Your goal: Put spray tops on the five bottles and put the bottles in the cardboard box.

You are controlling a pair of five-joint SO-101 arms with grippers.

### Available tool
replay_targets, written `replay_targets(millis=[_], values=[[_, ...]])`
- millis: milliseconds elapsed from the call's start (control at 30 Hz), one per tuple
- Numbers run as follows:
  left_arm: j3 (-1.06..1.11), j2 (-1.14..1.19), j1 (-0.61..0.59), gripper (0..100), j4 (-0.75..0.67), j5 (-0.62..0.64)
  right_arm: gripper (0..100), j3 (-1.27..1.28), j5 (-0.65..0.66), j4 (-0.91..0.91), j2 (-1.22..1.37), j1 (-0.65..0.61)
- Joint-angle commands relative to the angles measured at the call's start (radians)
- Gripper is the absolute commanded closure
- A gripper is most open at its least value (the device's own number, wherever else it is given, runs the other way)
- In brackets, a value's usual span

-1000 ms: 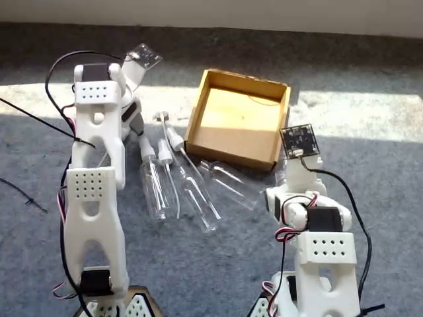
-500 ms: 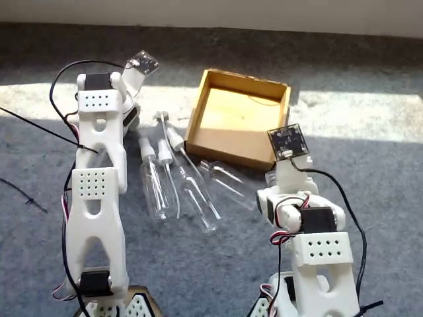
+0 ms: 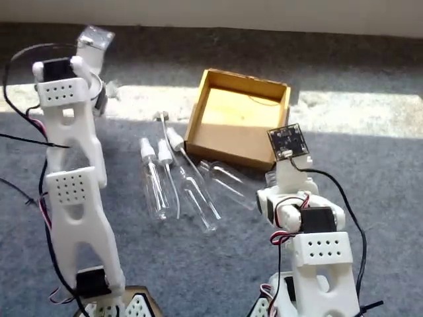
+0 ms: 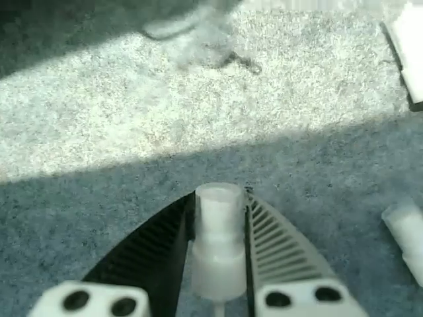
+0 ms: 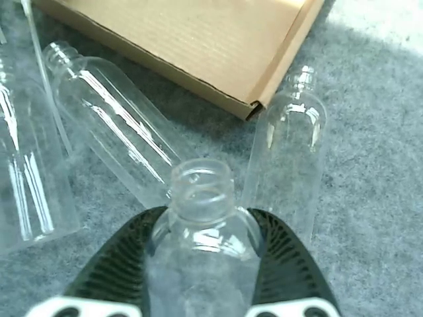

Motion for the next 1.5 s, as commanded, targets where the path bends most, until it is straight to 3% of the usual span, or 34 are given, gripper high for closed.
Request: replay_targets(millis=[0,267,433,567,700,900,1100,1267,1467], values=[[0.288,-0.430,-0.025,100,0.012,0.044,99.4,-0.019,-0.005,0.002,-0.019,-0.007],[1.003,-1.194,0.067,100,0.008,0.002,99.3,-0.047,-0.005,-0.047,-0.021,-0.124],[1.204,-1.575,0.236,100,0.006,0.074,99.5,-0.044,-0.009,-0.242,-0.021,-0.226],[1.268,-1.696,0.377,100,-0.051,0.207,99.5,0.005,-0.011,-0.414,-0.067,-0.263],[1.333,-1.773,0.518,100,-0.224,0.377,99.5,0.170,-0.006,-0.539,-0.245,-0.280],[1.468,-1.937,0.691,100,-0.494,0.552,99.5,0.404,-0.005,-0.553,-0.604,-0.303],[1.695,-2.106,0.763,100,-0.824,0.598,99.5,0.615,-0.009,-0.532,-0.809,-0.312],[1.876,-2.176,0.866,100,-1.125,0.600,99.5,0.616,-0.009,-0.475,-0.829,-0.417],[1.994,-2.180,0.852,100,-1.252,0.600,99.5,0.618,-0.009,-0.473,-0.829,-0.426]])
